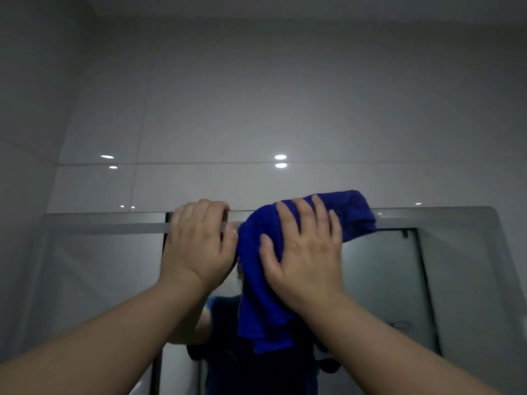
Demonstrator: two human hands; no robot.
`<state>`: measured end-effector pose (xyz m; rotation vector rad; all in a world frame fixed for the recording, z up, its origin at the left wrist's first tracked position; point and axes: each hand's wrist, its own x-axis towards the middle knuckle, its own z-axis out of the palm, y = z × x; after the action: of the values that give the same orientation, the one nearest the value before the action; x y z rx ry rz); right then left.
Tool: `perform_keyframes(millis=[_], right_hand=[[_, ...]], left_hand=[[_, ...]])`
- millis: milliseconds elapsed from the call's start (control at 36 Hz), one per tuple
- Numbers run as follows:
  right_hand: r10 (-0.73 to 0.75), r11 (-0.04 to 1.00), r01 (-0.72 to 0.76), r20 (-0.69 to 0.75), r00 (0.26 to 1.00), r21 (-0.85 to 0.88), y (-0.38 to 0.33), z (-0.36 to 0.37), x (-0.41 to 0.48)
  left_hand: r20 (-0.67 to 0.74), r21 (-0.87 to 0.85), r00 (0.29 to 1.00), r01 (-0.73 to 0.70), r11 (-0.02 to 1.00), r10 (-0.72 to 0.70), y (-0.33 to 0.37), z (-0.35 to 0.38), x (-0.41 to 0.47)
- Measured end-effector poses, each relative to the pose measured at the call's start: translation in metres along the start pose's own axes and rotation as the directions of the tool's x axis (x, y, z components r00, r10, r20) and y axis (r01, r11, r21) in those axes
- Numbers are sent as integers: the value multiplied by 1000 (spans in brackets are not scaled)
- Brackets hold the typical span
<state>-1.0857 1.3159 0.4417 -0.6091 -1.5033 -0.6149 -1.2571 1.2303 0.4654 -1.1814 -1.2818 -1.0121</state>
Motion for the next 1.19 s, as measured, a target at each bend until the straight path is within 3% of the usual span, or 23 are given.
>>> perform_keyframes(millis=[194,250,417,500,583,694,778,861,917,1083,1139,1194], right_hand=[[-180,984,180,53,982,14,35,-13,-3],[-153,988,153,44,987,3,55,-21,-5],[186,982,-188,-84,979,-20,137,-48,-8],[433,901,-429,74,898,-72,191,-63,4],[544,835,-548,209,812,-45,212,-63,17],[626,769,-635,-120,771,-67,162,-43,19],[519,846,-528,-116,847,-71,103,-26,21],[259,961,-258,-2,966,-100,48,-10,9],[78,993,-71,83,993,-91,17,-1,-5],[-197,974,223,375,906,-28,15,-20,-3],[-253,961,275,439,862,13,32,-37,9],[-263,964,252,488,832,90,41,-53,26]], left_hand=[[-6,-5,1000,-9,1000,9,-2,1,1],[-2,-7,1000,-10,1000,10,-1,0,2],[-11,-20,1000,-19,1000,19,-1,4,-3],[-21,-7,1000,-23,1000,23,-1,4,-4],[-37,6,999,-17,1000,18,-2,6,-4],[-39,8,999,-21,1000,22,-2,7,-3],[-33,-2,999,-20,1000,20,-3,6,-4],[-21,-20,1000,-22,1000,22,-4,4,-5],[-10,-33,1000,-24,999,23,-5,2,-5],[45,-109,997,73,991,-68,2,-6,-1],[7,-200,989,145,969,-147,16,-11,-4],[-76,-243,991,86,966,-108,41,-16,-13]])
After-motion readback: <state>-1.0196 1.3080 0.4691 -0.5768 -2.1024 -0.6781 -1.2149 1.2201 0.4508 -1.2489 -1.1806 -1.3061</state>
